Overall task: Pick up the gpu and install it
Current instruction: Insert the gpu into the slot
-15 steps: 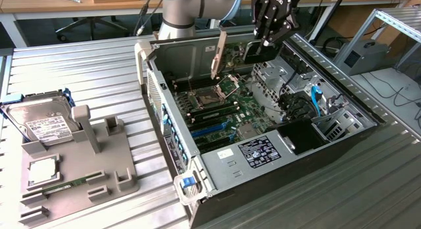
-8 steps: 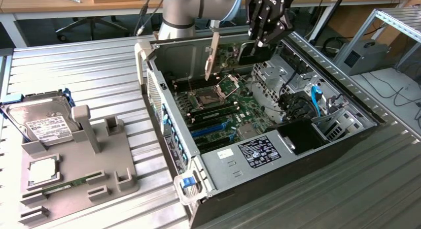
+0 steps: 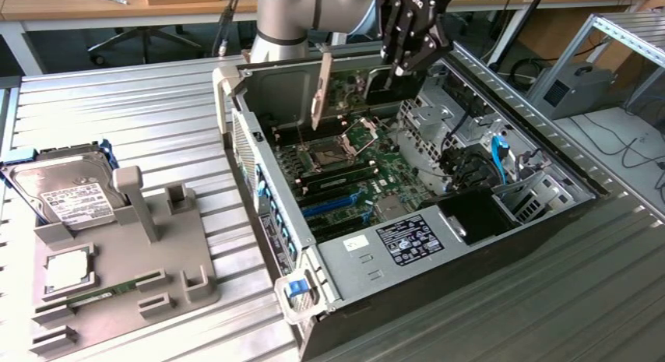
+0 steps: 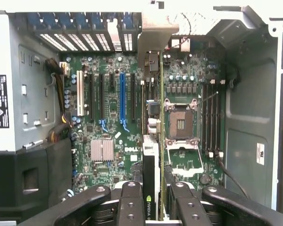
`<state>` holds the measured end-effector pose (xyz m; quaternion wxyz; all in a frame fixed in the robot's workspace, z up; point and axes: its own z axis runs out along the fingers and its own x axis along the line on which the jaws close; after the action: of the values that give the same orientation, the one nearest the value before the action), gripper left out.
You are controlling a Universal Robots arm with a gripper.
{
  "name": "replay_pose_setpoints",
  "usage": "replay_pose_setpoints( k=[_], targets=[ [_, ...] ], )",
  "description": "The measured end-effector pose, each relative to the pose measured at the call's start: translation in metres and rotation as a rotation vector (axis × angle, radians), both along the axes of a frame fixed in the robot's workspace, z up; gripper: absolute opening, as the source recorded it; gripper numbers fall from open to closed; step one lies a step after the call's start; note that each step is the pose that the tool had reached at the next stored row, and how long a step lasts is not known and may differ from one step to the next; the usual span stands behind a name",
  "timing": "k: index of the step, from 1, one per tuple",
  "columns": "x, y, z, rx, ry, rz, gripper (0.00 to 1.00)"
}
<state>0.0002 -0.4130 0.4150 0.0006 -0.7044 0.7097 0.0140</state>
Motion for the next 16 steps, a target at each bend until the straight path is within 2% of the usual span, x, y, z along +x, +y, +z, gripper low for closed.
replay_pose_setpoints(
  k=[5, 16],
  targets=[
    [-0.0034, 0.0001, -0.0003, 0.0, -0.0003, 0.0, 0.27],
    [-0.0051, 0.0, -0.0079, -0.0001, -0.0003, 0.0, 0.27]
  ],
)
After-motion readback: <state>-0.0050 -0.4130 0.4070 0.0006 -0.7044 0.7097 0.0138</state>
